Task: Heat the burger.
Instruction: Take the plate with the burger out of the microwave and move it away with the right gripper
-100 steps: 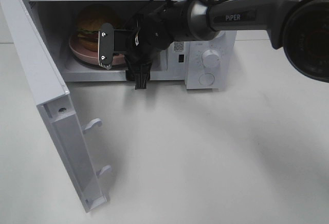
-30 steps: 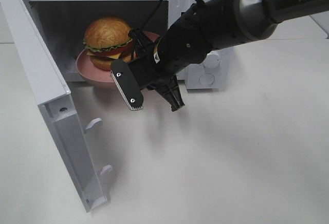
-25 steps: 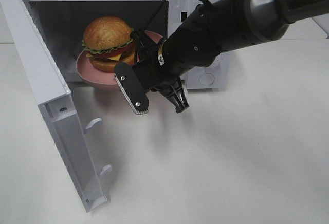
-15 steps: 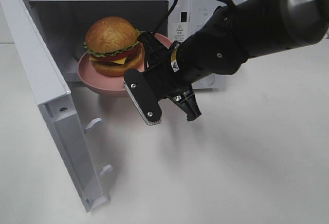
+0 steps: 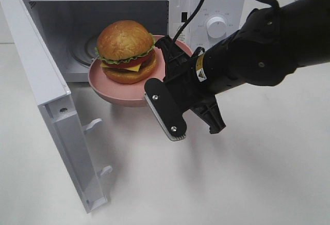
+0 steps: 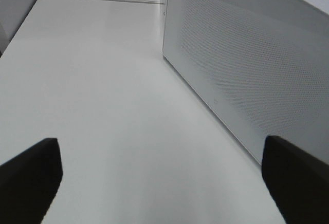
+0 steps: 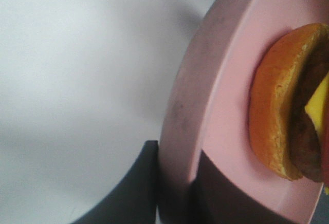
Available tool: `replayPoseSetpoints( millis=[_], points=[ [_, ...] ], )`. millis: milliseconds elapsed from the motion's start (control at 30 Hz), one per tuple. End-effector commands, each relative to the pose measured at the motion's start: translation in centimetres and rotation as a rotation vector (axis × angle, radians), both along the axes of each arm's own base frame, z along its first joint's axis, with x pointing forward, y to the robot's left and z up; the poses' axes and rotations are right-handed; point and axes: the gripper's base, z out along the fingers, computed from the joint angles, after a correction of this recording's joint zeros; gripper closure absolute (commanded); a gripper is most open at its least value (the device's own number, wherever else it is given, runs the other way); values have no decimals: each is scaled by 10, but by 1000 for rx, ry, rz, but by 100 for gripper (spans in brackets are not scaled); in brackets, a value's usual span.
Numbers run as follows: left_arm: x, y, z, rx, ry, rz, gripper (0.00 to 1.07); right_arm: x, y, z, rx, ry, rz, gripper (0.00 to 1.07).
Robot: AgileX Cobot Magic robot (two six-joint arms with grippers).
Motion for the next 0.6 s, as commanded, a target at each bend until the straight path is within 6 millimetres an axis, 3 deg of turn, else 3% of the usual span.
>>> replayPoseSetpoints(
  millis=[33,600],
  points=[
    [0,-1,0,-6,-13,-1,9,-5,1,17,66,-63,26,107],
    [0,-1,0,-6,-13,-1,9,-56,-47,49,107,-78,-37,107]
  ],
)
